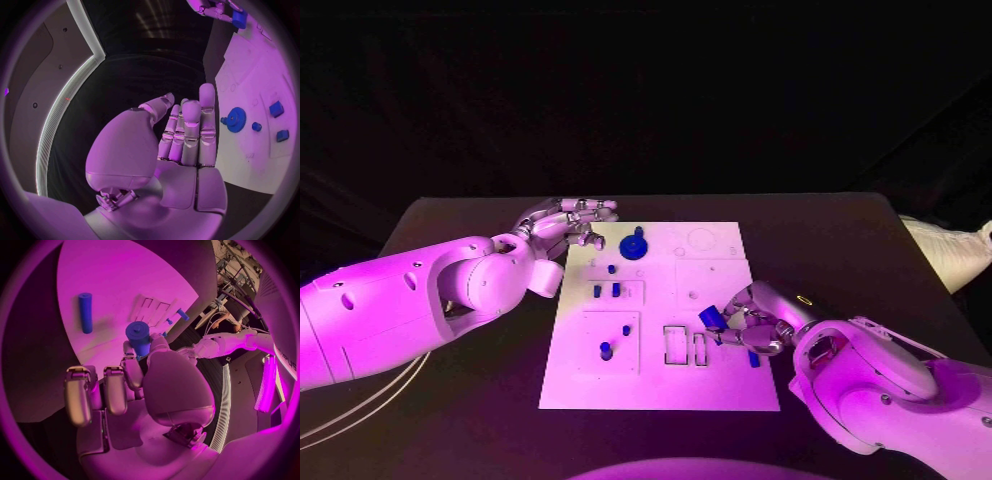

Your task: Assemble the parts on the task board

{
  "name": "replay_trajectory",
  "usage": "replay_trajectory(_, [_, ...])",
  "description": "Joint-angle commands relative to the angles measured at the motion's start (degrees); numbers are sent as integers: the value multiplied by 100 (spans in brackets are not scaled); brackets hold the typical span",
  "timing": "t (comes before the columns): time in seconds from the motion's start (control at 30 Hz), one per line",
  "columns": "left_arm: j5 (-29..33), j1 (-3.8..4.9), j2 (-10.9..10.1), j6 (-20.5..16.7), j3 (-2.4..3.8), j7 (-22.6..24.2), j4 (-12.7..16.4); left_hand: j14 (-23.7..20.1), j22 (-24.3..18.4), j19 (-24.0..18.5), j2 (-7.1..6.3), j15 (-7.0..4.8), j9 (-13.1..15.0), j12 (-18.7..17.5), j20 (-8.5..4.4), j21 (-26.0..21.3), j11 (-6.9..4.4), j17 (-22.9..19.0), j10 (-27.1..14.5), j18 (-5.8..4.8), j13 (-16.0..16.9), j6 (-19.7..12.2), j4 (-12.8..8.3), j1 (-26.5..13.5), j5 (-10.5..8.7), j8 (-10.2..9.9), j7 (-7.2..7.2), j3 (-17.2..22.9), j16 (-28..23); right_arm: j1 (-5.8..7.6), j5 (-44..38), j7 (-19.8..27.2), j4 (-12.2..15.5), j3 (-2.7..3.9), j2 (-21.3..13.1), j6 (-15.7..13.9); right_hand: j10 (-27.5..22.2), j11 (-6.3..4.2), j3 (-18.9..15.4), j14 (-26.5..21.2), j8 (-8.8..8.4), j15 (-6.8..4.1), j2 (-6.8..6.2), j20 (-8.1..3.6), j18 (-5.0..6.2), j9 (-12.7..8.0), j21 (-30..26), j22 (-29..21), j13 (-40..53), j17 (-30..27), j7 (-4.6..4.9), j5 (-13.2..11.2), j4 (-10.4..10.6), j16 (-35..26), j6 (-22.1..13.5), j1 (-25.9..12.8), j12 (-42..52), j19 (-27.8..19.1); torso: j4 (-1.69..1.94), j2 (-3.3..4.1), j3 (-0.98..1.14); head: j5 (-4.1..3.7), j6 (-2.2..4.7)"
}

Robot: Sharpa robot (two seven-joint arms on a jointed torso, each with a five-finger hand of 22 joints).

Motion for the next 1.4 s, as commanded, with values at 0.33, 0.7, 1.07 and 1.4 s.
replay_trajectory(0.33, [-14, -3, 19, 136, 3, 13, 14, -34, -5, 2, 53, 8, 0, 26, 38, -37, 0, -10, -25, 65, -4, -20, -8, -8, 32, 25, -2, -23, -17, -4, 688, 7, -148, -8, 435, 549, 48, -33, -115, 383, 47, -50, 194, -34, -34, 121, -8, 1067, 1, 391, -18, 16, 33, -23, 49, 12, -46, 217, 25, 6, -3, 21, -36])
replay_trajectory(0.7, [-14, -3, 18, 136, 2, 8, 16, -38, -7, 3, 59, 7, 0, 37, 37, -41, -2, -16, -34, 66, -4, -26, -20, 7, 35, 30, -3, -24, -14, -7, 618, -81, -209, -15, 627, 879, 38, -76, -321, 373, 115, -83, 251, -57, -23, 233, -37, 1034, -25, 341, -77, -5, 38, -60, 168, -359, -151, 188, 14, 2, -6, 49, -36])
replay_trajectory(1.07, [-14, -3, 21, 132, 2, 9, 20, -38, -7, 3, 59, 7, 0, 37, 37, -41, -2, -16, -34, 66, -4, -26, -20, 7, 35, 30, -3, -24, -14, -4, 482, -120, -262, -16, 698, 895, 35, -81, -593, 369, 116, -95, 331, -77, -17, 345, -62, 1010, -18, 311, -84, -942, 25, -87, 141, -715, -237, 166, 23, 5, -3, 66, -23])
replay_trajectory(1.4, [-14, -3, 21, 128, 2, 4, 19, -38, -7, 3, 59, 7, 0, 37, 37, -41, -2, -16, -34, 66, -4, -26, -20, 7, 35, 30, -3, -24, -14, 1, 422, 1, -287, -18, 724, 868, -201, -18, -670, 316, 59, -44, -166, -31, 46, 477, -247, 801, -339, 59, -20, -2461, 56, -272, -35, -1861, -804, -12, 24, 8, -1, 98, -31])
